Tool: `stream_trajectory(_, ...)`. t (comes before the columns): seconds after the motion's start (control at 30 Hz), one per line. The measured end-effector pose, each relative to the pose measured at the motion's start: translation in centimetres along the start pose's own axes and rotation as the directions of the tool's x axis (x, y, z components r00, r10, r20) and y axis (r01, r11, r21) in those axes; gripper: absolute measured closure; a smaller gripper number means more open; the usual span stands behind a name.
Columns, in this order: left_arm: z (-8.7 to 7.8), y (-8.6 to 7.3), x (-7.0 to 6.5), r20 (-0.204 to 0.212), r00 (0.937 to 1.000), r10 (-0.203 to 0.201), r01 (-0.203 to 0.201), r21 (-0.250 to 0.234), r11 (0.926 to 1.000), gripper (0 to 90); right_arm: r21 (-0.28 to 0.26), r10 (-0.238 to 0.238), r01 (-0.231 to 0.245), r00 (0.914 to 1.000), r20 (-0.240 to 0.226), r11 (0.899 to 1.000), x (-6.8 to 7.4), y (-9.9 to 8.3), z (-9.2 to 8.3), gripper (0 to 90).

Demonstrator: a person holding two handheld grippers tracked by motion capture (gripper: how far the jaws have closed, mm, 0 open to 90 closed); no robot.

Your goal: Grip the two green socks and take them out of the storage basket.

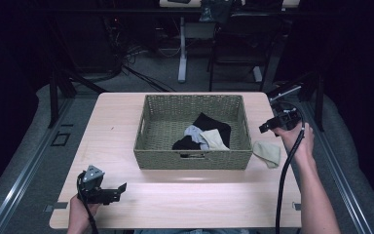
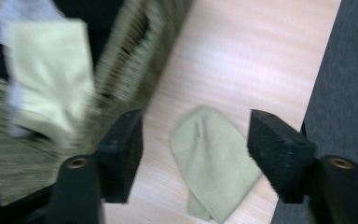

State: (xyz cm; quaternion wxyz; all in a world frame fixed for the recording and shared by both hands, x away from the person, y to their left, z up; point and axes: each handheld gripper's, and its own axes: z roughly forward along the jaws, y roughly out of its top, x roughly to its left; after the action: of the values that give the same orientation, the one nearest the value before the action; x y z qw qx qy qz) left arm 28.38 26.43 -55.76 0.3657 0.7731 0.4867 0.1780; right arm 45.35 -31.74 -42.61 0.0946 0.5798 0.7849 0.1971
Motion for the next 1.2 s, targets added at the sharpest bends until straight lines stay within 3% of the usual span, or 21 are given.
stream_trajectory(0.2, 0.0, 0.0, 0.0, 0.0, 1.0, -0.002, 0.002, -0.001, 1.0, 0.7, -0.068, -0.058, 0.057, 0.9982, -0.012, 0.996, 2.3, 1.9, -3.0, 21.3)
stream_trajectory(0.4, 0.0, 0.0, 0.0, 0.001, 1.0, -0.002, 0.002, -0.002, 1.0, 0.7, -0.101, -0.117, 0.114, 0.9928, -0.026, 0.988, 5.0, 3.9, -3.9, 14.5)
stream_trajectory(0.87, -0.1, 0.0, 0.0, 0.005, 1.0, 0.003, -0.003, 0.001, 1.0, 0.7, -0.105, -0.23, 0.221, 0.9698, -0.08, 0.97, 11.6, 7.6, -1.6, 6.4)
stream_trajectory(1.2, -0.1, 0.0, 0.0, 0.005, 1.0, 0.001, -0.001, -0.005, 1.0, 0.7, -0.089, -0.275, 0.266, 0.956, -0.103, 0.96, 14.3, 8.6, 0.7, 6.6)
